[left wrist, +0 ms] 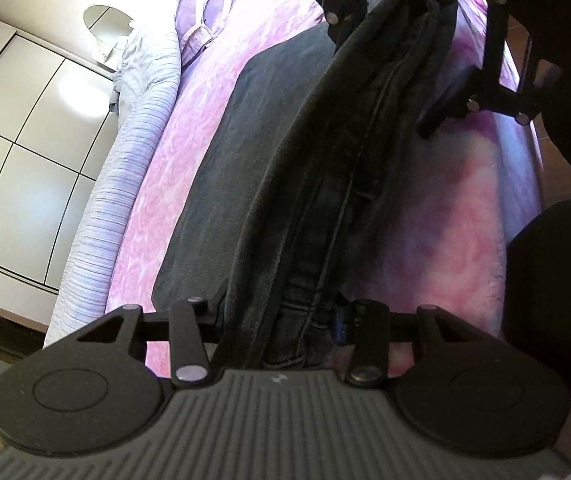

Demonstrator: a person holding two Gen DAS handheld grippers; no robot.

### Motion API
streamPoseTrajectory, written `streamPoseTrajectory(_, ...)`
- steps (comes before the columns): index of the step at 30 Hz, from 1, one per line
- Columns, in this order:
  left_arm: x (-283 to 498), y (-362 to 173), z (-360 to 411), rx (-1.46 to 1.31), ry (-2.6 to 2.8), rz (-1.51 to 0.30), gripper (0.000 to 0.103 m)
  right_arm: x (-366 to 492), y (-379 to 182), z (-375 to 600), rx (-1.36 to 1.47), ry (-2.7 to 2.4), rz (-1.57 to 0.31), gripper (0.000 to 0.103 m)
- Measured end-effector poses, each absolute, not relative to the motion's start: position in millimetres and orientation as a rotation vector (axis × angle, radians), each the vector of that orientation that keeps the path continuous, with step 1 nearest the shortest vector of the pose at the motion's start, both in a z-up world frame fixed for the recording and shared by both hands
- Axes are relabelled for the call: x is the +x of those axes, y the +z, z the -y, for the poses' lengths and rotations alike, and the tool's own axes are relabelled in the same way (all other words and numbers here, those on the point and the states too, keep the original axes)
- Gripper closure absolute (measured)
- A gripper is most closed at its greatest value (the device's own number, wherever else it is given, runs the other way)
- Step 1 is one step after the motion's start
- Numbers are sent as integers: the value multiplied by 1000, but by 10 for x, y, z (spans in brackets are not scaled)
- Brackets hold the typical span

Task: Fold clothes

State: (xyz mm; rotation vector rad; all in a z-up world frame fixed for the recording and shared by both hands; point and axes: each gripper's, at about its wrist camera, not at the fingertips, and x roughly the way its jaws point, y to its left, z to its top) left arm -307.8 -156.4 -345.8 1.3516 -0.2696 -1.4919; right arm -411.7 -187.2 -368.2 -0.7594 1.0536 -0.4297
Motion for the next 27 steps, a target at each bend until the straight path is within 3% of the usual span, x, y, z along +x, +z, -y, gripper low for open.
streamPoseTrajectory(27,-3212,-3447,1404,1417,-1491,266,60,-4242,-3564,2092,-687,-468,-1040,44)
